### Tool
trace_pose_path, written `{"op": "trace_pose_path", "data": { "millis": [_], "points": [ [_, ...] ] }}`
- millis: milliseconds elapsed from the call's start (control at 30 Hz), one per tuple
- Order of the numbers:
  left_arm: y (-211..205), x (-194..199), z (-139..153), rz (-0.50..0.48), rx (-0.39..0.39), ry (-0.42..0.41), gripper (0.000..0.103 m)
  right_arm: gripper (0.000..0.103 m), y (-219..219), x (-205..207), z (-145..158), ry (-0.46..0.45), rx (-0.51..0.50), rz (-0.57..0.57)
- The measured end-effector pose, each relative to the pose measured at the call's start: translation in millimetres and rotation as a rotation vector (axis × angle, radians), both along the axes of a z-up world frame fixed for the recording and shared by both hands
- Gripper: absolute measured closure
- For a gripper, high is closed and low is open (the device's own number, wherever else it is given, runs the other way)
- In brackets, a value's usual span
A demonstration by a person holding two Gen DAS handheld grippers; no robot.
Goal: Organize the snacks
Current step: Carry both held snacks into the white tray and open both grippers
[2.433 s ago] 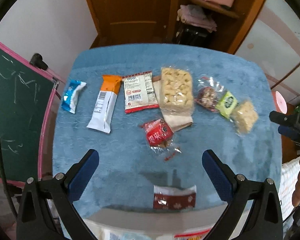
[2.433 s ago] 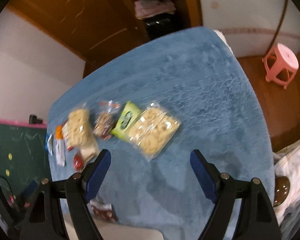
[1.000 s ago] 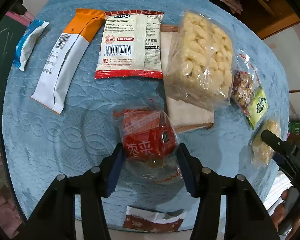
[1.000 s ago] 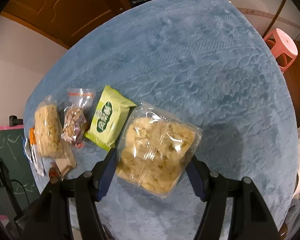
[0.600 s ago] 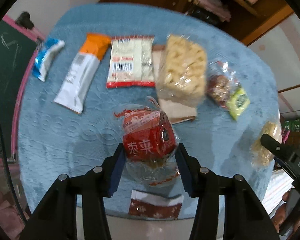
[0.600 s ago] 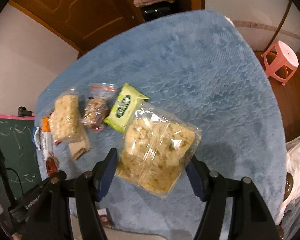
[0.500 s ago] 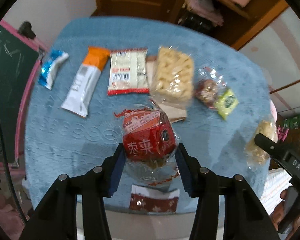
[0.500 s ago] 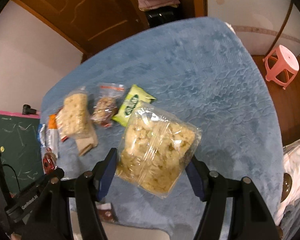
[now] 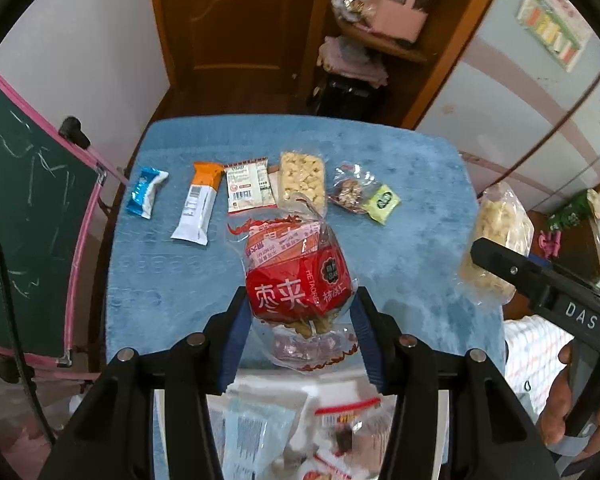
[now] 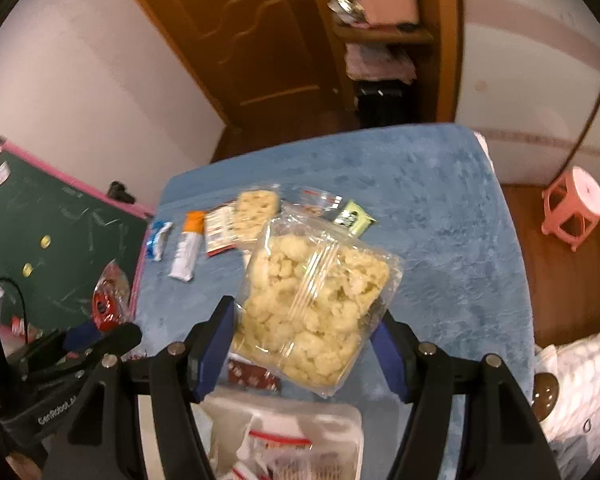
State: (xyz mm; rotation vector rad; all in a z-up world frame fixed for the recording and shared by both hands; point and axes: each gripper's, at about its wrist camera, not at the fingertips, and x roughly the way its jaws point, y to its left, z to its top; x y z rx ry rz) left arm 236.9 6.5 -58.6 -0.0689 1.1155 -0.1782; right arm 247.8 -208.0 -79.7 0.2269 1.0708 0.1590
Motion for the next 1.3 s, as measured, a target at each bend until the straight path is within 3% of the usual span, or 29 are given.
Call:
{"op": "trace_pose_path", "data": {
  "millis": [267, 533, 733, 900, 1067, 1233, 1300],
  "points": [
    [10.6, -67.7, 33.9, -0.057, 0.049, -0.096, 0.054, 0.037, 32.1, -72.4, 32.6, -0.065, -0.019, 0.111],
    [22.7, -121.3, 16.3, -0.076, 0.074, -0.081, 0.054, 0.037, 67.0, -129.8, 31.5, -0.079, -0.091, 0.208],
    [25.8, -147.7, -25.7, -0.092, 0.14, -0.02, 0.054, 0.037, 81.3, -153.9, -6.1, 0.006, -0.111, 0.21],
    [30.1, -160.0, -62.5, -0.098, 0.128, 0.07, 0.054, 0.037, 85.7, -162.6, -48.1, 0.123, -0.11, 0.208],
    [25.0, -165.0, -80.5, -0.121, 0.113, 0.104, 0.053, 0.036, 82.1, -161.6, -70.3, 0.196, -0.071, 0.184],
    [19.0, -167.2, -79.0, -0.136, 0.082, 0.073, 0.041, 0.036, 78.7, -158.4, -73.4, 0.2, -0.024, 0.166],
    [17.5, -168.1, -74.9, -0.144, 0.058, 0.054, 0.02, 0.035, 78.5, -158.1, -70.5, 0.185, -0.017, 0.167]
  ]
}}
